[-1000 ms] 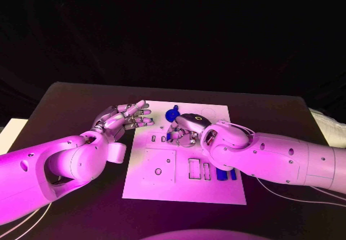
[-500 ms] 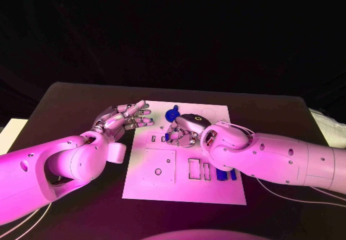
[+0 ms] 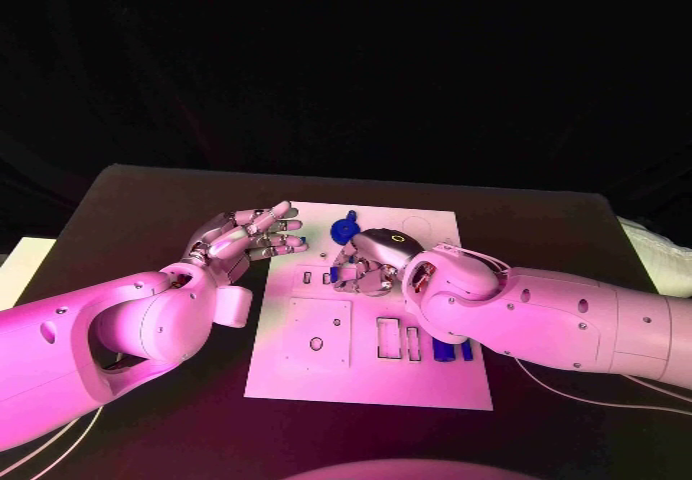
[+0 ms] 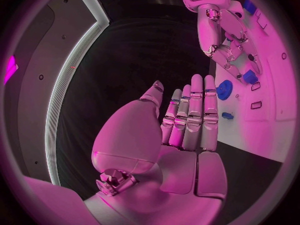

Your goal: Assemble the parts on the task board

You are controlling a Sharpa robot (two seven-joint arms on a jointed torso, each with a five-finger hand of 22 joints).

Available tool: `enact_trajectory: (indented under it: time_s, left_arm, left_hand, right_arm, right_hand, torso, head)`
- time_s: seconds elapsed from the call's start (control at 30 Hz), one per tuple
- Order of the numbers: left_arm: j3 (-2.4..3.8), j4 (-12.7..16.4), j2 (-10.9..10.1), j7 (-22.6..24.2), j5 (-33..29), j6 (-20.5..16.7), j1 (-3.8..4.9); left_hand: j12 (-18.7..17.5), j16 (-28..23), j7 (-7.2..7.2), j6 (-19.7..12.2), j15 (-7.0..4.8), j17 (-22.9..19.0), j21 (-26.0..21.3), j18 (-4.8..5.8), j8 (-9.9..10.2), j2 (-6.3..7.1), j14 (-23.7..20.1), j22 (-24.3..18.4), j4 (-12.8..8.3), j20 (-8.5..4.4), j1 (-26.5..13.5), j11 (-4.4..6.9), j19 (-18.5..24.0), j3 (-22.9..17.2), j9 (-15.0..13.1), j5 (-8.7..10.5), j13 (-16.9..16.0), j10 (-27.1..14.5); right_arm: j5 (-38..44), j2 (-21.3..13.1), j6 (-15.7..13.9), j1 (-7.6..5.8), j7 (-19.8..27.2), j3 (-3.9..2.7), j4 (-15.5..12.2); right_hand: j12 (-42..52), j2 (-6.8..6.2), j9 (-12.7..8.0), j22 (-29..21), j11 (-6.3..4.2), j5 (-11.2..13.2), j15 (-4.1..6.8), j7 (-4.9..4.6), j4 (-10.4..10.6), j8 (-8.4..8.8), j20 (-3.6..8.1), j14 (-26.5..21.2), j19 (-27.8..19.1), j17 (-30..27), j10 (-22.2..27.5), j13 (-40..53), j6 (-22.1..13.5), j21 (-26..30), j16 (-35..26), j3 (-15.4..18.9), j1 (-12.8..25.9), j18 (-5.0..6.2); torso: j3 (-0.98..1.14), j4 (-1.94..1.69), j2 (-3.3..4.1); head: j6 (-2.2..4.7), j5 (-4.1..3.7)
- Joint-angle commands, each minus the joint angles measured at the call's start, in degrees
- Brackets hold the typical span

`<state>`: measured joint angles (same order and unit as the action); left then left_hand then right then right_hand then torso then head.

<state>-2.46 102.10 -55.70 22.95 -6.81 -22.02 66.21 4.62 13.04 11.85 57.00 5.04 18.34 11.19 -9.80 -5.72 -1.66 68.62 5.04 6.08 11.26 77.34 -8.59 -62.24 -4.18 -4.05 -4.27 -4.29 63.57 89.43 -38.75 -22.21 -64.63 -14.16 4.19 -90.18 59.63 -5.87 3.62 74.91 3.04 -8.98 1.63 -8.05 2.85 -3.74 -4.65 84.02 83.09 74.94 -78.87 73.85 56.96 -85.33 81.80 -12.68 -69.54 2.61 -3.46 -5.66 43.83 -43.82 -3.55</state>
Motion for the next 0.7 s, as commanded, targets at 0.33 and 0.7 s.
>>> enact_trajectory:
  time_s: [0.33, 0.7]
  left_arm:
    - [0.06, -1.54, -0.41, -15.87, 16.7, 2.77, 1.09]
    - [0.06, -4.86, 1.46, -43.92, 43.41, 12.71, 7.79]
  left_hand:
    - [6.81, 33.8, -3.69, 3.03, -5.45, 28.05, 10.34, -0.54, -0.82, -0.21, 16.18, 5.62, -0.39, -5.39, -1.42, 4.56, -14.28, 3.47, -0.83, 0.25, -4.97, 10.85]
    - [52.67, 76.96, -6.31, 2.35, -7.83, 71.66, 53.99, 4.17, -13.15, -2.09, 21.38, 50.47, 4.25, -8.06, -5.63, 8.48, -19.13, 9.88, -9.44, -0.18, -47.38, 7.98]
  right_arm:
    - [-8.41, -8.59, -4.15, -3.56, 9.28, -0.54, -8.58]
    - [-27.05, -17.31, -0.41, -9.61, 15.64, -0.6, -12.74]
  right_hand:
    - [-1.31, -0.77, 0.23, 4.36, 0.08, -0.73, -0.43, -0.2, -0.55, -0.03, -0.34, 3.64, 0.67, 4.01, 0.83, -1.0, -1.52, -0.08, -0.57, 1.61, -1.74, -0.11]
    - [-3.07, 1.05, 0.42, 3.82, -0.03, -1.68, -0.35, -0.17, -1.79, -0.41, -0.29, 3.48, 0.31, 3.76, 1.74, -2.34, -0.55, 0.33, -1.0, 0.95, -4.72, 0.0]
  torso:
    - [0.28, 0.4, -0.39]
    - [0.93, 1.26, -1.63]
  head:
    - [0.13, 0.52]
    - [-0.35, 0.97]
